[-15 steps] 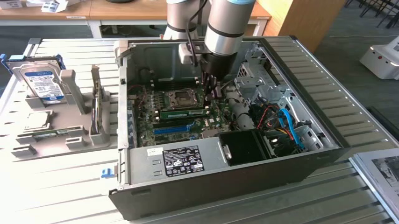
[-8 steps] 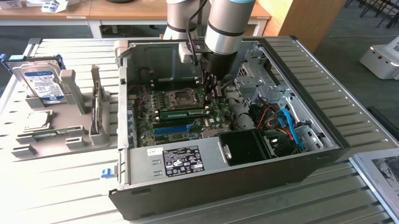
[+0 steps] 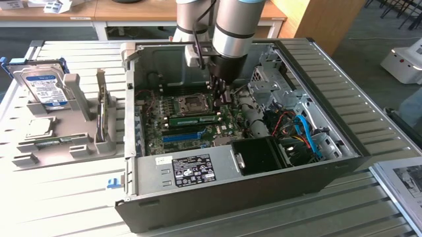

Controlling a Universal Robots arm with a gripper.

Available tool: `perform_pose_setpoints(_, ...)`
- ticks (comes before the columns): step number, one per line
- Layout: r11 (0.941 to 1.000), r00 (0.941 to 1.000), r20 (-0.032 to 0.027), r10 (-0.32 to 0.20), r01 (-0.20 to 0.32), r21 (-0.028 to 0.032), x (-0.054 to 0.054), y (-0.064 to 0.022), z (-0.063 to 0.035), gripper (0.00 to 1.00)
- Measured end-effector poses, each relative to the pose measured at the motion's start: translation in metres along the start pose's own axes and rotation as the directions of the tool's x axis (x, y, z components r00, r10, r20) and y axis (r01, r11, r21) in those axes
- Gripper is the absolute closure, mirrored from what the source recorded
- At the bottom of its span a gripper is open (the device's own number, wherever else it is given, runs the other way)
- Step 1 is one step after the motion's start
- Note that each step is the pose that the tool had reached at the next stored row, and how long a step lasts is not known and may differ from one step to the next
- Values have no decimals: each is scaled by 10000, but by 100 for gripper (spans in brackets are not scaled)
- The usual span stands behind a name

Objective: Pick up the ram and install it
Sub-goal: 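Press down the ram until it locks into place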

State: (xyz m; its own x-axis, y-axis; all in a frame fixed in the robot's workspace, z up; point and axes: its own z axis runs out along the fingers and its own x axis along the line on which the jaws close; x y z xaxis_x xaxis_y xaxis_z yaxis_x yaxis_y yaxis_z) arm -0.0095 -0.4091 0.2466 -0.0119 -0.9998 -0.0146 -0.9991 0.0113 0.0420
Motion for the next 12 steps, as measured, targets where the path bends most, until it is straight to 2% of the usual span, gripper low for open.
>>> perform_pose_setpoints(12,10000,10000,2,0,0,47,3,266,12,90)
